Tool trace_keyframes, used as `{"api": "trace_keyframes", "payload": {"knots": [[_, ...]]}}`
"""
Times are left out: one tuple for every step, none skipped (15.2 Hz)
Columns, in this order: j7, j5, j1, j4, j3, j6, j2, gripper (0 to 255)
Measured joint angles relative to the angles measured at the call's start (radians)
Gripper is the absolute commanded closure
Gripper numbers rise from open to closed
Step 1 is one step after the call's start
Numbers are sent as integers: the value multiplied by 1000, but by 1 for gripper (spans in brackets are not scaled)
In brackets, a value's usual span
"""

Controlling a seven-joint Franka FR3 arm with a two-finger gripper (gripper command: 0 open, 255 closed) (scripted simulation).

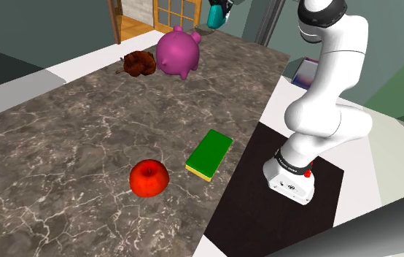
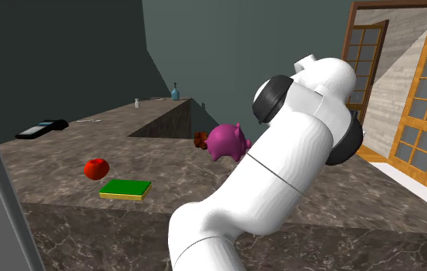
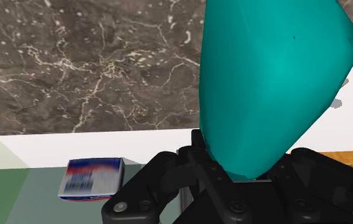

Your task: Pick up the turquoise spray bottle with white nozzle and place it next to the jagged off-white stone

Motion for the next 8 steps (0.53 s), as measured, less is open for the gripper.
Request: {"api": "trace_keyframes", "payload": {"knots": [[0,0,0,0,0,0,0,255],[0,0,0,0,0,0,0,255],[0,0,0,0,0,0,0,0],[0,0,0,-1,0,0,0,0],[0,0,0,-1,0,0,0,0],[0,0,0,-1,0,0,0,0],[0,0,0,-1,0,0,0,0],[0,0,0,-1,0,0,0,0]]}}
